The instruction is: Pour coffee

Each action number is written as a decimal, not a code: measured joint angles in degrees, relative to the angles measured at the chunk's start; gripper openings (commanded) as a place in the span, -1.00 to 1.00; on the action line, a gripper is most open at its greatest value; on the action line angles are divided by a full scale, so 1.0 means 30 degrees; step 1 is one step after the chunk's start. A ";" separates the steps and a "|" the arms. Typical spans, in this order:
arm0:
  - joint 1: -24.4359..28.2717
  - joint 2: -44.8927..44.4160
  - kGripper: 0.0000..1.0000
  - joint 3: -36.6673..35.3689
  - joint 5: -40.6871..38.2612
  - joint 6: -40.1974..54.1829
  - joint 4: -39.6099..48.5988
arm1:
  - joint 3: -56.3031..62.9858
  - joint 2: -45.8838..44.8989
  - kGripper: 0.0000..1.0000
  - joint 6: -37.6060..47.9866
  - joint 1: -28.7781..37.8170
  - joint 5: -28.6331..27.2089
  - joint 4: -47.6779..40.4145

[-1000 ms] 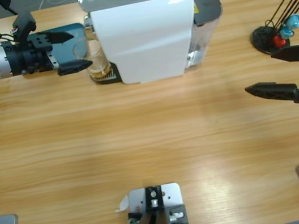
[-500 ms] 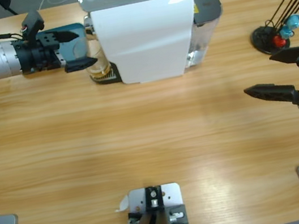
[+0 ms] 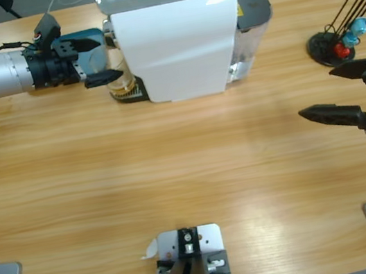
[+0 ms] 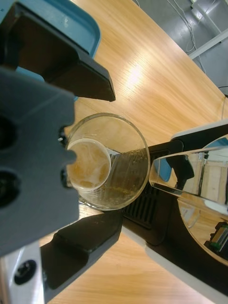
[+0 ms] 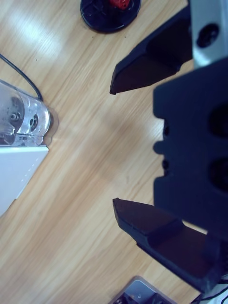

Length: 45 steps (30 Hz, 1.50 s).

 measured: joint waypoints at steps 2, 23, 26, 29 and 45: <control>-0.0015 0.0068 0.83 -0.0001 0.0000 0.0000 -0.0065 | -0.0001 0.0001 0.95 0.0000 0.0000 0.0075 0.0001; -0.0233 0.0820 -0.91 -0.0087 -0.0176 -0.0328 -0.0953 | -0.0010 0.0279 0.95 0.0000 0.0001 0.0379 0.0014; -0.0253 0.0821 -1.00 -0.0138 -0.0177 -0.0414 -0.0955 | -0.0020 0.0309 0.95 0.0000 0.0002 0.0390 0.0014; -0.0254 0.0822 -1.00 -0.0145 -0.0177 -0.0485 -0.1023 | -0.0020 0.0332 0.95 0.0000 0.0002 0.0422 0.0014; 0.0052 0.0645 -1.00 0.1414 0.0165 -0.0803 -0.3171 | -0.0021 0.0333 0.95 0.0000 0.0013 0.0499 0.0015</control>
